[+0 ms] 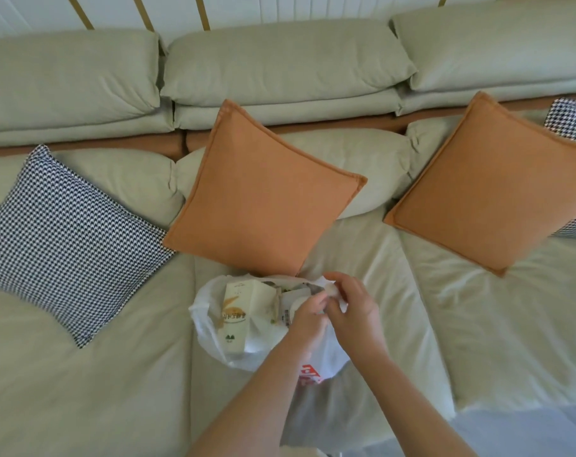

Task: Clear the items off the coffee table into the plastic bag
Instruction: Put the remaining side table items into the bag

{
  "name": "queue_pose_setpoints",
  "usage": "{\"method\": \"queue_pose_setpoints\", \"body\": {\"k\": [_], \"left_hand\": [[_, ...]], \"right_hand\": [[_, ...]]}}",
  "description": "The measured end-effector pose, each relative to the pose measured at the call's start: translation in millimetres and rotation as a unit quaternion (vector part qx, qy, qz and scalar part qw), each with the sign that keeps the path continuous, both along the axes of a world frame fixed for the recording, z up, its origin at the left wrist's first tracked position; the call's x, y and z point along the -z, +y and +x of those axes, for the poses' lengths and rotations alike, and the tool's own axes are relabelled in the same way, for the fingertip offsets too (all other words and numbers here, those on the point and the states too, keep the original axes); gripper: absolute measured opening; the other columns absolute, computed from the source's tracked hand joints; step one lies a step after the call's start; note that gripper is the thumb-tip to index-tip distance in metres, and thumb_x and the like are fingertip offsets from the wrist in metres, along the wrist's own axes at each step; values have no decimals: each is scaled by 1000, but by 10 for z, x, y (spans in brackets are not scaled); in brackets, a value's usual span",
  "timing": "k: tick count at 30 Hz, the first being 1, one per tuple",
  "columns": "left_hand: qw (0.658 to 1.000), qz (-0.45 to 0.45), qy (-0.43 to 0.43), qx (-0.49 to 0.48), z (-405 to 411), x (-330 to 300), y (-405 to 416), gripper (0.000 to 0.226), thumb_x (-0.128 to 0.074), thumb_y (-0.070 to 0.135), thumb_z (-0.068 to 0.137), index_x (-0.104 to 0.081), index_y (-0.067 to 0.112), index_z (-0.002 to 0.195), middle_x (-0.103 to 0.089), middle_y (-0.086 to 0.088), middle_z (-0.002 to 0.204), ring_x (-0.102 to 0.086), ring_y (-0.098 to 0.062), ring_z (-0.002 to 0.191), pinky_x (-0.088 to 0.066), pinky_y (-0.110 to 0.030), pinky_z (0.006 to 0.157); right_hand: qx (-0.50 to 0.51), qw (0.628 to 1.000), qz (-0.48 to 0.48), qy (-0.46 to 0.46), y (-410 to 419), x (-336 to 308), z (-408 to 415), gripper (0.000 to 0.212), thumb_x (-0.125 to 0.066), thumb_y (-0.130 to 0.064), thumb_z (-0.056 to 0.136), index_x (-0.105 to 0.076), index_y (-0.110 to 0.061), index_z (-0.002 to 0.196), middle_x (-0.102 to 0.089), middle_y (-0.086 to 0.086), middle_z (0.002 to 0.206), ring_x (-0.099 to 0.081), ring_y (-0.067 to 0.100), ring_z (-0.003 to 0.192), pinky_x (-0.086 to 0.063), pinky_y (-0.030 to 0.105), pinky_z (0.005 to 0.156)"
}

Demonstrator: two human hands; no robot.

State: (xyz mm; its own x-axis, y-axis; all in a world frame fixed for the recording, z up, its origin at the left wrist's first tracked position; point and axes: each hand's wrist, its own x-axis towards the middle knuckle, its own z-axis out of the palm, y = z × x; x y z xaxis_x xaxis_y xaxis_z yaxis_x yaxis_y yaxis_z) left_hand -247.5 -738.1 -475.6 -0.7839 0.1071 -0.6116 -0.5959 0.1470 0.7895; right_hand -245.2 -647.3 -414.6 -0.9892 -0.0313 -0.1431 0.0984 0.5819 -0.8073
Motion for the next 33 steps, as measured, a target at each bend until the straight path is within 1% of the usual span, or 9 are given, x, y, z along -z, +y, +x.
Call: {"method": "queue_pose_setpoints", "body": {"k": [3, 8, 11, 15, 19, 25, 27, 30, 33], "left_hand": [[995, -96, 16, -6, 36, 61, -96, 44, -38, 8, 88, -58, 17, 127, -59, 5, 125, -52, -14, 123, -40, -32, 107], [917, -397, 48, -21, 178, -15, -866, 40, -39, 3, 93, -56, 10, 129, -56, -7, 131, -47, -24, 125, -38, -33, 104], [874, -485, 11, 34, 235, -20, -1305, 44, -39, 12, 97, -43, 17, 140, -40, -9, 145, -31, -27, 136, -30, -35, 110], [867, -495, -46, 40, 299, 16, -1631, 50, -41, 21, 99, -30, 23, 147, -13, -11, 158, -9, -33, 145, -25, -44, 116], [870, -484, -99, 5, 309, 151, -1885, 57, -43, 19, 98, -20, 24, 150, -3, -16, 159, -9, -37, 145, -21, -46, 118], [953, -227, -138, -145, 308, 388, -2124, 91, -64, 16, 88, 0, 18, 153, -26, -12, 156, -34, -32, 139, -34, -46, 112], [955, -205, -138, -161, 311, 395, -2121, 78, -64, 20, 89, -19, 9, 151, -37, -13, 149, -41, -30, 134, -38, -41, 109], [949, -255, -132, -131, 303, 352, -2076, 47, -63, 27, 88, -54, 6, 128, -61, -13, 118, -58, -30, 108, -47, -39, 93], [921, -348, -139, -102, 268, 358, -2087, 61, -69, 37, 82, -47, 8, 131, -53, -13, 130, -47, -31, 123, -42, -39, 103]], "right_hand": [[-26, 998, 47, 11, 105, 54, -5, 33, -55, -1, 87, -63, -14, 116, -59, -4, 101, -56, 19, 96, -42, 22, 81], [-54, 995, 82, 8, -22, 77, 30, 31, -53, -5, 90, -63, -17, 117, -60, -1, 114, -55, 18, 104, -42, 22, 81], [-62, 994, 85, 25, -202, 116, 68, 30, -54, -3, 89, -65, -17, 114, -62, -1, 112, -55, 21, 107, -42, 23, 85], [-72, 992, 99, 13, -465, 183, 117, 27, -54, -6, 92, -65, -14, 115, -63, 0, 114, -56, 19, 105, -32, 9, 81], [-67, 992, 106, 5, -719, 294, 172, 25, -55, -6, 91, -65, -13, 113, -64, 3, 111, -62, 22, 94, -36, 14, 77], [-53, 992, 114, -4, -929, 361, 243, 28, -54, -5, 91, -62, -12, 117, -63, 4, 113, -63, 25, 93, -42, 22, 77], [-38, 993, 113, -16, -949, 345, 247, 30, -53, -6, 92, -61, -13, 119, -62, 4, 114, -62, 25, 92, -42, 23, 76], [-8, 994, 110, -29, -923, 274, 243, 32, -50, -7, 93, -59, -16, 123, -61, 2, 114, -61, 21, 94, -38, 16, 74], [9, 994, 100, -33, -847, 157, 228, 32, -49, -7, 94, -59, -16, 122, -60, 0, 111, -58, 19, 96, -32, 13, 70]]}}
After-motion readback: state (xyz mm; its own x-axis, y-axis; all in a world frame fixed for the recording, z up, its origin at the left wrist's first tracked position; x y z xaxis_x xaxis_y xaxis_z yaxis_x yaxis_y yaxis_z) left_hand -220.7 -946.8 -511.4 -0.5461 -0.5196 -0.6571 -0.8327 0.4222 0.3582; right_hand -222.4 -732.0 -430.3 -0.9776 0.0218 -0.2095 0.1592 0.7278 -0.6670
